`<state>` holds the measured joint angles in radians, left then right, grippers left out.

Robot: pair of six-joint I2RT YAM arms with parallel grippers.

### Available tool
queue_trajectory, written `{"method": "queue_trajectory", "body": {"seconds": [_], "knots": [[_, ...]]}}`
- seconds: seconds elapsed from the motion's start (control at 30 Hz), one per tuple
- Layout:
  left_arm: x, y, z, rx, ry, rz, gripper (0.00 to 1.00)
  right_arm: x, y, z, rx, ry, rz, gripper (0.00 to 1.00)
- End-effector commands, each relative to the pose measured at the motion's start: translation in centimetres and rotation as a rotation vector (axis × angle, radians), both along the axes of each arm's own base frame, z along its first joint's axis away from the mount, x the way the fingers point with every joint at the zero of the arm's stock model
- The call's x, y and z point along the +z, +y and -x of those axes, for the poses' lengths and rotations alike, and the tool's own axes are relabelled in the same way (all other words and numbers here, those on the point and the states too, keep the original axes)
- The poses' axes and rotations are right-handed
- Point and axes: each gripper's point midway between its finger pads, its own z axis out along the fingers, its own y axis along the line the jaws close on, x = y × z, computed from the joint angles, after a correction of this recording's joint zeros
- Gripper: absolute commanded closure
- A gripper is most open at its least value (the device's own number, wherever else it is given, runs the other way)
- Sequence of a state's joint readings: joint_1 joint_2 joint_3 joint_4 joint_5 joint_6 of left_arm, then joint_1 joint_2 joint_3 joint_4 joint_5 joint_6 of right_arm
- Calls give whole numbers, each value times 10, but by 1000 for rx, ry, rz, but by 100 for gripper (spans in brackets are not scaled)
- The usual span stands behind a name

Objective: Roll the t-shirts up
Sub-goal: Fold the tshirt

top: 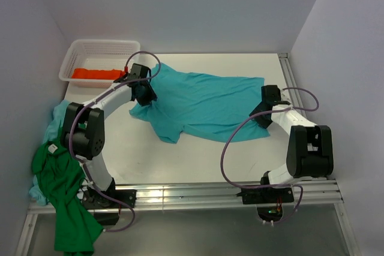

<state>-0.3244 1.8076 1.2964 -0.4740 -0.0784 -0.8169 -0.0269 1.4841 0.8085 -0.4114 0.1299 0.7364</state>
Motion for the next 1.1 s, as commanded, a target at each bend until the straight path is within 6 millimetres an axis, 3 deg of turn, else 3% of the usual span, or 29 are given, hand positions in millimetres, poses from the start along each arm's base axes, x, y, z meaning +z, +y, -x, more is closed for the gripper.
{"method": "queue_trajectory", "body": {"seconds": [0.0,0.03,0.1,0.13,0.23,0.4,0.43,0.5,0.57,0.73,0.93,1.0,1.07], "knots": [[23,4,-17,-18,-94,36,54,19,-5,-5,37,-54,29,44],[20,6,-12,-19,-86,42,47,29,-7,-4,34,-87,41,39],[29,12,-12,-11,-114,49,41,32,-10,6,22,-95,60,38],[29,14,-8,-11,-114,45,41,42,-12,9,13,-124,72,38],[37,21,4,-2,-131,35,41,45,-25,27,-43,-118,122,45],[50,27,29,14,-157,57,43,35,-34,50,-94,-103,128,51],[41,29,39,11,-140,57,43,33,-34,52,-98,-105,122,51],[47,28,47,0,-169,79,42,23,-35,57,-105,-98,98,52],[37,29,60,-16,-156,83,42,13,-39,60,-127,-73,86,52],[33,28,77,-36,-166,111,36,-13,-35,60,-130,-23,-5,50],[23,32,88,-37,-144,104,34,-23,-36,54,-136,17,-29,49],[20,34,90,-33,-139,100,34,-27,-36,56,-137,42,-33,54],[13,35,94,-30,-123,98,35,-27,-36,54,-134,46,-34,65]]}}
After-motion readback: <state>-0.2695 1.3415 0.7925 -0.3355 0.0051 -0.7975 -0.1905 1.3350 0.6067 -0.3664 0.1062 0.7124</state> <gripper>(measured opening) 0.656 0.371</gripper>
